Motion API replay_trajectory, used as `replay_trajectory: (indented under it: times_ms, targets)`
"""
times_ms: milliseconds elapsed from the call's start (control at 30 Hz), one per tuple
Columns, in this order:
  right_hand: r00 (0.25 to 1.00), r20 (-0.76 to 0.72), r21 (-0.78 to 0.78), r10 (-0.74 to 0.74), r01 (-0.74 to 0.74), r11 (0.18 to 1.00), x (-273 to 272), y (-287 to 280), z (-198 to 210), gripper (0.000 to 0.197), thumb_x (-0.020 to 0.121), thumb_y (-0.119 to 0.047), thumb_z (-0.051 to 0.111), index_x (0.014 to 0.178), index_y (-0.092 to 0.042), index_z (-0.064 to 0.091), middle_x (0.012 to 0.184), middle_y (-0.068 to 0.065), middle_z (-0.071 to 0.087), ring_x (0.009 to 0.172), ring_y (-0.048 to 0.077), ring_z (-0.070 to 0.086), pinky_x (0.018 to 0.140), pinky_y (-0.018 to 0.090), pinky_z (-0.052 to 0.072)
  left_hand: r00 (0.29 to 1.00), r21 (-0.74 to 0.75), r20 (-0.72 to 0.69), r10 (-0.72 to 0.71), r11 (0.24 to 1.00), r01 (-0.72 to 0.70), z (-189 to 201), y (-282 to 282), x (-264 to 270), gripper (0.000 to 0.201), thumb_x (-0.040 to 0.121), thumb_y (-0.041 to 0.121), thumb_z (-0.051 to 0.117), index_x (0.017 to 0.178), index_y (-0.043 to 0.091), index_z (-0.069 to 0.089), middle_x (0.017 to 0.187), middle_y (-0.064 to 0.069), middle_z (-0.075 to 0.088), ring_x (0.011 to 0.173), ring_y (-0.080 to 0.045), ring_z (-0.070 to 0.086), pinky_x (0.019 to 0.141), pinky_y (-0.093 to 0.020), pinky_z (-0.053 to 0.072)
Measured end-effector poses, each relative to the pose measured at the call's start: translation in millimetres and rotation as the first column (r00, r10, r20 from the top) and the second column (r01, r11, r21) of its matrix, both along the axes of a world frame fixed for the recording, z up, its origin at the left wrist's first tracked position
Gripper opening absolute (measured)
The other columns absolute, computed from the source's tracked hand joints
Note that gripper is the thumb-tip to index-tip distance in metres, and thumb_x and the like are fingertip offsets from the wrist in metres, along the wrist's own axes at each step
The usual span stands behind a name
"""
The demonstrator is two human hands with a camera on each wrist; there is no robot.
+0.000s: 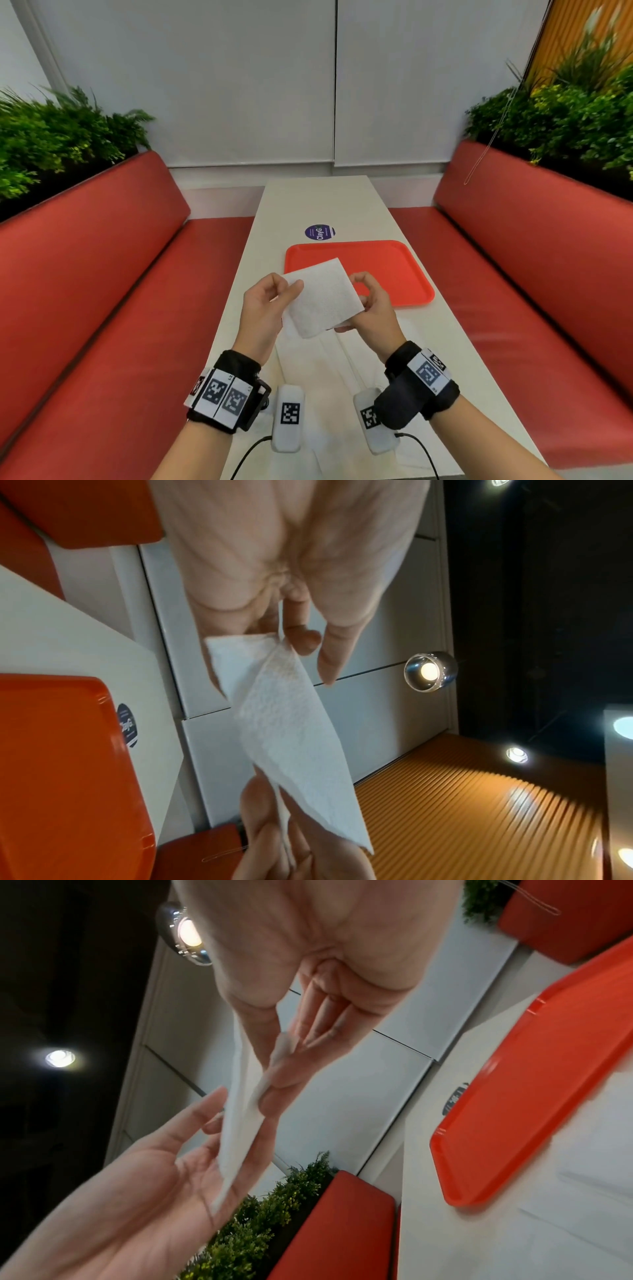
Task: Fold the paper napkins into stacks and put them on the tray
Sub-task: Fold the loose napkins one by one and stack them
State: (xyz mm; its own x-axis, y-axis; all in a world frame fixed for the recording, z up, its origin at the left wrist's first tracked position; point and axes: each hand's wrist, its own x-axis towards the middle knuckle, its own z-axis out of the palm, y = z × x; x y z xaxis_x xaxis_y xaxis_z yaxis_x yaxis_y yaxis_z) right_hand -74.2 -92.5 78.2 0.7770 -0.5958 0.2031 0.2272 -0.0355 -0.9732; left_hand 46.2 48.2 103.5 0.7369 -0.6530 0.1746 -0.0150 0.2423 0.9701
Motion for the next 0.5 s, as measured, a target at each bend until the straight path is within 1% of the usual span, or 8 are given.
replay_trajectory:
  times_ms: [67, 100, 167, 267, 333, 367, 433, 500]
  targets:
    - [1.000, 0.022, -0.027, 0.002, -0.001, 1.000, -1.6, -0.6, 1.3, 0.032, 0.078, 0.010, 0.065, 0.097, -0.005, 0.044, 0.058, 0.009, 0.061, 0.060, 0.028, 0.067, 0.051, 0.036, 0.056, 0.999, 0.016, 0.031, 0.034, 0.999, -0.035, 2.3, -0.8, -1.1, 0.034, 0.088, 0.005, 0.068, 0.070, 0.015, 0.040, 0.076, -0.001, 0.050, 0.074, -0.014, 0.047, 0.054, -0.019, 0.037]
    - [1.000, 0.022, -0.045, -0.001, 0.002, 0.999, -2.4, -0.7, 3.1, 0.025, 0.080, 0.006, 0.063, 0.093, -0.006, 0.045, 0.062, 0.011, 0.060, 0.062, 0.027, 0.065, 0.052, 0.037, 0.055, 0.998, 0.022, 0.030, 0.046, 0.999, -0.047, 3.3, -0.8, -2.0, 0.032, 0.088, 0.000, 0.066, 0.073, 0.013, 0.040, 0.080, -0.003, 0.056, 0.076, -0.015, 0.053, 0.052, -0.018, 0.042]
    - [1.000, 0.011, -0.058, -0.010, 0.011, 0.998, -4.8, -1.7, 7.7, 0.011, 0.081, -0.008, 0.054, 0.089, -0.002, 0.054, 0.070, 0.011, 0.061, 0.067, 0.026, 0.062, 0.055, 0.039, 0.055, 0.998, 0.027, 0.028, 0.061, 0.998, -0.062, 4.0, -0.3, -3.2, 0.029, 0.088, -0.003, 0.064, 0.079, 0.011, 0.041, 0.086, -0.007, 0.065, 0.081, -0.020, 0.062, 0.056, -0.023, 0.049]
    - [1.000, -0.005, -0.004, -0.007, 0.007, 1.000, -7.0, -4.3, 15.1, 0.035, 0.085, -0.026, 0.045, 0.086, 0.005, 0.063, 0.077, 0.012, 0.064, 0.070, 0.028, 0.062, 0.061, 0.040, 0.055, 0.997, 0.023, 0.017, 0.069, 0.997, -0.069, 3.5, 1.2, -4.4, 0.026, 0.089, -0.003, 0.063, 0.089, 0.013, 0.043, 0.097, -0.016, 0.069, 0.089, -0.029, 0.066, 0.065, -0.036, 0.053]
    - [0.999, -0.022, 0.002, -0.026, 0.026, 1.000, -8.0, -4.8, 17.1, 0.050, 0.093, -0.040, 0.047, 0.086, 0.006, 0.065, 0.075, 0.010, 0.066, 0.067, 0.020, 0.064, 0.060, 0.033, 0.054, 0.998, 0.013, 0.003, 0.067, 0.998, -0.067, 3.0, 1.8, -5.4, 0.026, 0.090, -0.002, 0.062, 0.100, 0.015, 0.045, 0.102, -0.021, 0.070, 0.089, -0.030, 0.067, 0.071, -0.041, 0.053]
    - [0.999, -0.020, -0.003, -0.036, 0.036, 0.999, -8.3, -4.9, 16.5, 0.054, 0.093, -0.043, 0.052, 0.085, 0.008, 0.065, 0.073, 0.010, 0.065, 0.066, 0.017, 0.063, 0.058, 0.028, 0.053, 0.998, 0.007, -0.007, 0.065, 0.998, -0.065, 2.6, 1.7, -5.9, 0.029, 0.090, -0.002, 0.062, 0.106, 0.015, 0.045, 0.102, -0.021, 0.070, 0.088, -0.029, 0.067, 0.072, -0.041, 0.054]
    - [0.999, 0.001, -0.032, -0.049, 0.049, 0.998, -7.5, -6.2, 12.9, 0.048, 0.086, -0.038, 0.066, 0.079, 0.010, 0.063, 0.072, 0.010, 0.061, 0.067, 0.017, 0.060, 0.057, 0.027, 0.052, 0.998, 0.002, -0.016, 0.058, 0.998, -0.058, 2.0, 0.8, -6.8, 0.035, 0.091, 0.000, 0.062, 0.117, 0.018, 0.048, 0.102, -0.018, 0.072, 0.088, -0.028, 0.069, 0.076, -0.042, 0.055]
    - [0.998, -0.011, -0.065, -0.056, 0.055, 0.996, -7.3, -8.6, 7.7, 0.030, 0.086, -0.022, 0.073, 0.074, 0.004, 0.066, 0.072, 0.010, 0.064, 0.070, 0.019, 0.062, 0.062, 0.032, 0.052, 0.999, 0.005, -0.006, 0.053, 0.999, -0.053, 0.8, -1.2, -7.7, 0.035, 0.092, 0.002, 0.061, 0.122, 0.020, 0.053, 0.103, -0.015, 0.073, 0.092, -0.027, 0.070, 0.079, -0.041, 0.057]
